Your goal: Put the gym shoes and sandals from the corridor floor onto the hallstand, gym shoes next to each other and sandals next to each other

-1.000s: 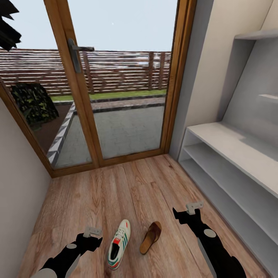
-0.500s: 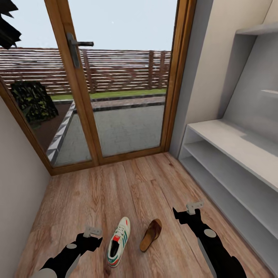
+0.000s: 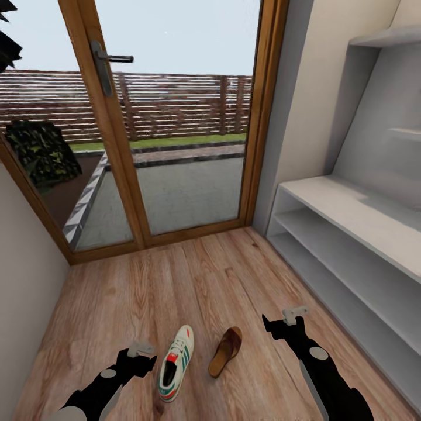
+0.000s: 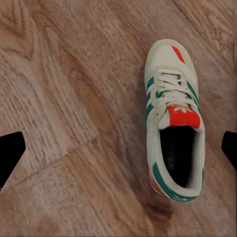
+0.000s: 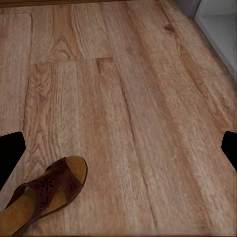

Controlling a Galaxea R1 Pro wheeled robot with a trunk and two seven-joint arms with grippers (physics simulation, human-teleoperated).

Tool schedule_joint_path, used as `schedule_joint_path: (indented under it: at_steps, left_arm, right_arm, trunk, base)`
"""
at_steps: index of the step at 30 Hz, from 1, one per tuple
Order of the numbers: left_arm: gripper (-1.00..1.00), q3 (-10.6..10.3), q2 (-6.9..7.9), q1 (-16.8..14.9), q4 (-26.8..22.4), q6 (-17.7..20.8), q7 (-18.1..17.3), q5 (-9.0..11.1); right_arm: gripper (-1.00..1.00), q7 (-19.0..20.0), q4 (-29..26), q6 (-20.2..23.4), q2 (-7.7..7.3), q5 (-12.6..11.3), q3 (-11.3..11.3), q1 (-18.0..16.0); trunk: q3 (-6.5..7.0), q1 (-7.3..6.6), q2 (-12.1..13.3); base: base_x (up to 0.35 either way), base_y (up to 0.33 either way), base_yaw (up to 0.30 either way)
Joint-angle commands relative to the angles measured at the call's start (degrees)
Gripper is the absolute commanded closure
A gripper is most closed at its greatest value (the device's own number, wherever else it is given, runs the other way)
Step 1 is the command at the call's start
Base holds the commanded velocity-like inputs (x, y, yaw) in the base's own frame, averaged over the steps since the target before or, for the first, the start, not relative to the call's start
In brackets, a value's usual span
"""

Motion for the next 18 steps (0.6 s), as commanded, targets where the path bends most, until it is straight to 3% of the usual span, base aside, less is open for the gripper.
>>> schedule_joint_path:
  at_steps: [1,18]
  left_arm:
    - [-1.00,0.2,0.01,0.0,0.0,-0.3,-0.2,-0.5]
    - [-1.00,0.2,-0.02,0.0,0.0,-0.9,-0.3,-0.5]
  right_arm:
    - [-1.00,0.2,-0.1,0.3,-0.01,0.5,0.0,0.0]
    - [-1.00,0.2,-0.1,0.3,-0.01,0.5,0.1,0.0]
  trunk:
    - [-0.21,0.22,-0.4]
    - [-2.93,3.95,-7.3]
  base:
    - [0.000,0.000,-0.230]
    - [0.000,0.000,-0.253]
